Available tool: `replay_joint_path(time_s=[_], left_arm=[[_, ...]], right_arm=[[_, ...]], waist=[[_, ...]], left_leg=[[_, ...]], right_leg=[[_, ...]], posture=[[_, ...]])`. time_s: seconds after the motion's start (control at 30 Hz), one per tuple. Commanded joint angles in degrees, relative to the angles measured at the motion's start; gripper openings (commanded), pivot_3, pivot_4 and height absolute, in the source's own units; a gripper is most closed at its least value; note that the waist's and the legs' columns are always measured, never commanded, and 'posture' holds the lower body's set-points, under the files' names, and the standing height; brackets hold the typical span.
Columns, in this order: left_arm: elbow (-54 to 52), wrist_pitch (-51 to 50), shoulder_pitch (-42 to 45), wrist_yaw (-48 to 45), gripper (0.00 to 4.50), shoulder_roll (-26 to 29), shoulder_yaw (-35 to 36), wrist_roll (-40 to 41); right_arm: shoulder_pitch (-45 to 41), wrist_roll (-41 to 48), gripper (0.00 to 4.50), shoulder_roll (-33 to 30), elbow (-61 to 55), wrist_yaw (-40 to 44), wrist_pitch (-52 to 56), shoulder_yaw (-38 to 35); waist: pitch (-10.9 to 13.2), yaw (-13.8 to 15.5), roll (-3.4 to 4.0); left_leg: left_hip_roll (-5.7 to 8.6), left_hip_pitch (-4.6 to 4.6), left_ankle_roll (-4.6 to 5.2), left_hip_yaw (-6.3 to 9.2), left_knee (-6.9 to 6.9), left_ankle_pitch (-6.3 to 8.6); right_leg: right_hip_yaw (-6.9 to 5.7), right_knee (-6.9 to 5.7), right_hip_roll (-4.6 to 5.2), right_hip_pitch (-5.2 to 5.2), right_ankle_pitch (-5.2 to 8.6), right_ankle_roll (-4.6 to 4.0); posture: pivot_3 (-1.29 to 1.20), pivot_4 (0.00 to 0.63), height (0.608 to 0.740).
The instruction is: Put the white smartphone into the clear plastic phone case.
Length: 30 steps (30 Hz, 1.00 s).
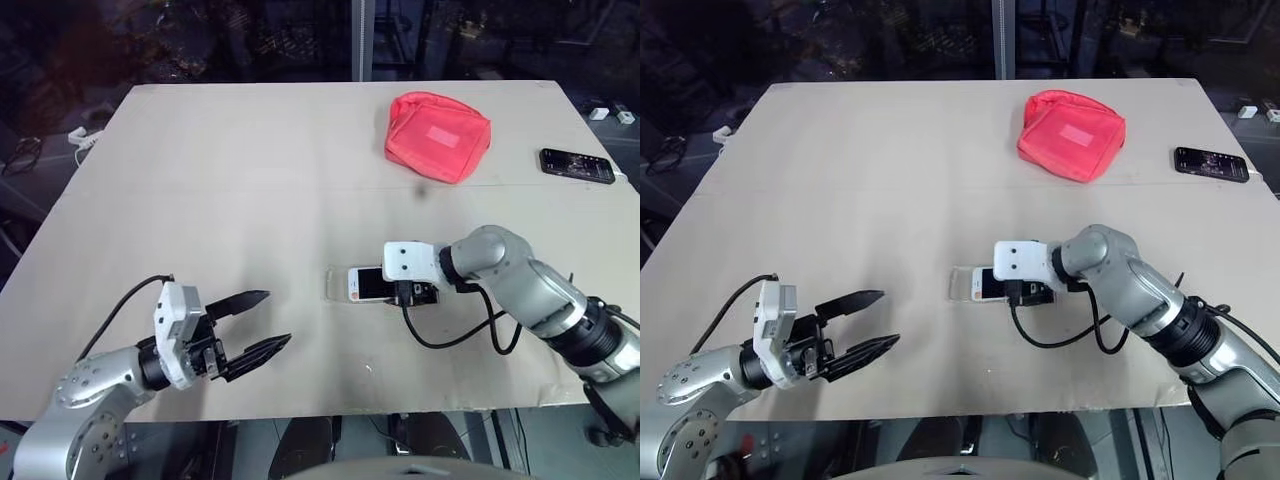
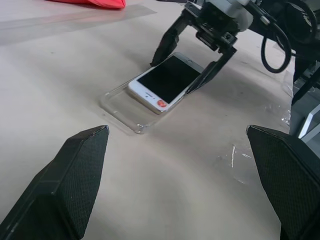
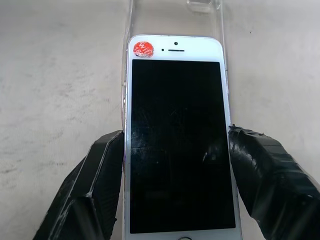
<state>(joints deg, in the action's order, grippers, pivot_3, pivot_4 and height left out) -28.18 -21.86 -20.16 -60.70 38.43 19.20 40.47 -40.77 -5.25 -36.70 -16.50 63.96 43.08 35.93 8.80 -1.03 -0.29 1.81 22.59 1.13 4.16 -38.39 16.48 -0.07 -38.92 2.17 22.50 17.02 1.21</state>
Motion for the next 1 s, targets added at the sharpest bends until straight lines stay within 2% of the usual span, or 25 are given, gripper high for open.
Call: replay_joint_path(time_s=[0.03, 0.23, 0.3, 0.33, 0.37, 0.47, 0.57, 0.63, 0.7, 0.83, 0.87, 0.9, 0.93, 1.0], left_arm=[[-1.79, 1.30, -0.03, 0.41, 4.50, -0.04, -0.56, -0.41], [-1.19, 1.69, 1.02, 0.90, 4.50, 0.11, -2.05, -0.88], [-0.57, 1.73, 1.63, 0.90, 4.50, 0.13, -2.36, -1.10], [-0.35, 1.84, 1.82, 0.83, 4.50, 0.12, -2.52, -1.24], [-0.07, 1.84, 2.13, 0.80, 4.50, 0.13, -2.78, -1.33], [0.68, 1.20, 3.28, 1.06, 4.50, 0.44, -3.68, -1.37], [2.76, 0.79, 6.47, 1.30, 4.50, 0.78, -5.56, -2.15], [4.73, -0.48, 9.06, 1.05, 3.95, 1.28, -6.97, -2.33], [6.70, -0.53, 11.63, 0.32, 3.20, 1.32, -8.57, -3.04], [10.99, -0.26, 17.05, 1.46, 1.24, 0.66, -12.26, -6.66], [12.64, 0.06, 18.74, 2.58, 0.87, 0.45, -13.72, -8.91], [13.80, 0.35, 19.80, 3.28, 0.27, 0.33, -14.62, -10.43], [14.63, 0.81, 20.66, 3.02, 0.04, 0.21, -15.49, -11.26], [16.31, 2.06, 22.19, 2.79, 0.04, 0.34, -17.57, -13.85]], right_arm=[[-0.71, -0.29, 2.73, 1.08, 2.85, 1.49, 3.32, 2.95], [-2.72, 0.10, 2.73, 3.20, 5.00, 1.58, 1.72, 2.03], [-2.41, 1.12, 3.74, 3.54, 3.89, 1.51, 2.57, 0.62], [-2.20, 1.48, 4.14, 3.56, 3.04, 1.35, 3.17, -0.02], [-2.00, 1.66, 4.33, 3.87, 2.06, 0.46, 4.16, -1.03], [-1.99, 4.19, 4.33, 4.58, -1.38, -0.58, 8.42, -4.65], [-2.48, 8.27, 4.33, 4.23, -7.81, -2.33, 15.63, -12.73], [-0.79, 10.66, 3.78, 2.08, -12.74, -2.80, 20.05, -16.66], [2.27, 12.44, 3.03, -0.07, -17.45, -4.13, 23.83, -19.79], [9.20, 14.45, 1.12, -2.50, -22.56, -8.78, 27.66, -24.36], [11.74, 13.98, 0.73, -3.70, -23.02, -10.22, 27.36, -24.98], [13.32, 13.91, 0.17, -4.54, -23.27, -11.43, 27.02, -25.24], [15.06, 13.40, 0.00, -6.01, -23.46, -12.52, 25.96, -25.14], [17.43, 12.92, 0.00, -7.39, -23.11, -14.98, 25.11, -25.60]], waist=[[-0.02, 0.03, -0.02], [-0.10, -0.06, -0.12], [-0.10, -0.03, -0.11], [-0.09, 0.01, -0.10], [-0.07, 0.07, -0.07], [-0.05, 0.22, -0.04], [-0.01, 0.37, 0.02], [-0.01, 0.56, 0.02], [-0.03, 0.96, -0.01], [-0.02, 0.55, -0.01], [-0.03, 0.65, -0.01], [-0.02, 0.60, -0.01], [-0.02, 0.43, -0.01], [-0.02, 0.13, -0.02]], left_leg=[[0.00, -0.01, 0.00, 0.00, 0.00, 0.00], [-0.01, -0.15, 0.00, 0.00, 0.02, 0.00], [-0.02, -0.21, 0.00, 0.00, 0.03, 0.00], [-0.01, -0.19, 0.00, 0.00, 0.03, 0.00], [-0.01, -0.17, 0.00, 0.00, 0.03, 0.00], [0.01, 0.03, 0.00, 0.00, 0.01, 0.00], [0.01, 0.12, -0.01, 0.00, 0.00, 0.00], [0.01, 0.15, 0.00, 0.02, 0.00, 0.00], [0.04, 0.16, 0.00, 0.06, 0.00, 0.00], [0.05, 0.17, 0.00, 0.07, 0.02, 0.00], [0.04, 0.17, 0.00, 0.07, 0.02, 0.00], [0.05, 0.17, 0.01, 0.07, 0.01, 0.00], [0.05, 0.17, 0.01, 0.07, 0.00, 0.00], [0.06, 0.17, 0.01, 0.03, -0.01, 0.00]], right_leg=[[0.00, 0.00, 0.00, 0.00, 0.00, 0.00], [0.01, -0.02, -0.02, -0.10, 0.00, -0.01], [0.02, -0.01, -0.02, -0.15, 0.00, -0.02], [0.01, -0.02, -0.02, -0.14, -0.01, -0.02], [0.01, -0.01, -0.02, -0.13, -0.01, -0.02], [0.01, -0.01, 0.00, 0.04, -0.01, -0.01], [0.01, -0.01, 0.00, 0.12, -0.01, -0.01], [-0.02, 0.00, 0.00, 0.12, -0.01, -0.01], [-0.06, 0.02, 0.03, 0.10, -0.01, -0.01], [-0.06, 0.01, 0.04, 0.11, -0.01, -0.01], [-0.06, 0.01, 0.02, 0.11, -0.01, -0.01], [-0.07, -0.02, 0.02, 0.10, -0.01, -0.01], [-0.06, -0.02, 0.02, 0.10, -0.01, -0.01], [-0.02, -0.02, 0.02, 0.10, -0.01, 0.00]], posture=[[0.00, 0.150, 0.740], [0.00, 0.150, 0.740], [0.00, 0.150, 0.740], [0.00, 0.150, 0.740], [0.00, 0.150, 0.740], [0.00, 0.150, 0.740], [0.00, 0.150, 0.740], [0.00, 0.150, 0.740], [0.00, 0.150, 0.740], [0.00, 0.150, 0.740], [0.00, 0.150, 0.740], [0.00, 0.150, 0.740], [0.00, 0.150, 0.740], [0.00, 0.150, 0.740]])
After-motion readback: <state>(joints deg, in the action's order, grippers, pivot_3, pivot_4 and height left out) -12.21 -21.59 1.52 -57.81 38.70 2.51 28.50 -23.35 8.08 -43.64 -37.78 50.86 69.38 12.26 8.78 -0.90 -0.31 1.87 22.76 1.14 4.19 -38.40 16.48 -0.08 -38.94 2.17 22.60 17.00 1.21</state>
